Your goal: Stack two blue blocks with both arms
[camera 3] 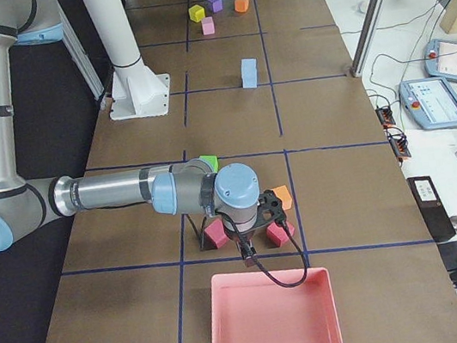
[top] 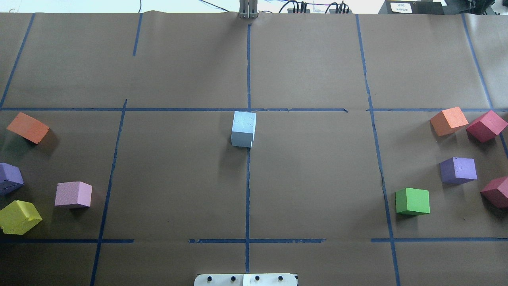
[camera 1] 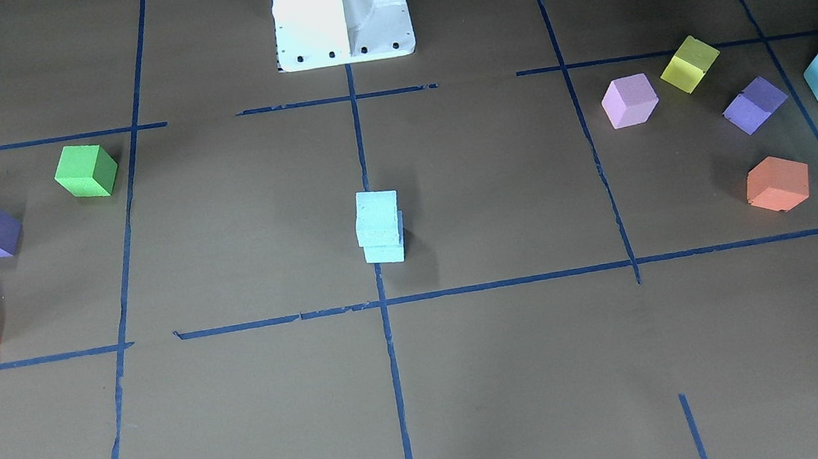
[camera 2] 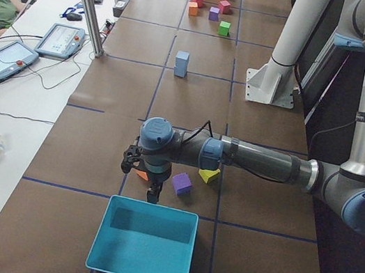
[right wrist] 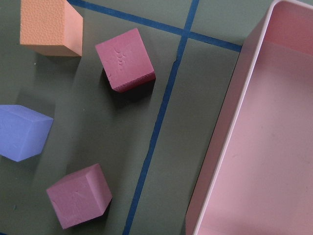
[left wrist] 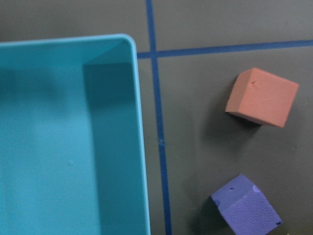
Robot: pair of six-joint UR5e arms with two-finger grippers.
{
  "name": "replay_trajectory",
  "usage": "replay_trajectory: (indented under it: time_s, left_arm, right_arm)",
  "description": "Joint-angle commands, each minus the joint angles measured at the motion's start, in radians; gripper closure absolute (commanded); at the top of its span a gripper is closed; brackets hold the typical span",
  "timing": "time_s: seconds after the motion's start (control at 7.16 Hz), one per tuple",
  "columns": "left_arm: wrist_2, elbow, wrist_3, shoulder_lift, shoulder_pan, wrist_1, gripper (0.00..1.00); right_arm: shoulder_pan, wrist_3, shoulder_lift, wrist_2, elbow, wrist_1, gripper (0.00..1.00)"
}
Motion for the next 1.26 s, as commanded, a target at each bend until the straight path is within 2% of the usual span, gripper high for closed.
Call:
replay_trajectory:
  time_s: [0.0,0.84,1.12]
  left_arm:
    - [0.003,0.009,0.0,0.026,-0.004,0.0,0.0]
    - [0.0,-0.041,0.003,0.049,-0.002,-0.001,0.0]
    - [0.003,-0.074,0.001,0.05,-0.002,0.0,0.0]
  right_arm:
    - [0.0,0.002,-0.001,0.004,0.0,-0.002,0.0]
    - [0.0,0.003,0.002,0.001,-0.03,-0.002,0.01]
    - [0.0,0.072,0.001,0.001,-0.028,0.0,0.0]
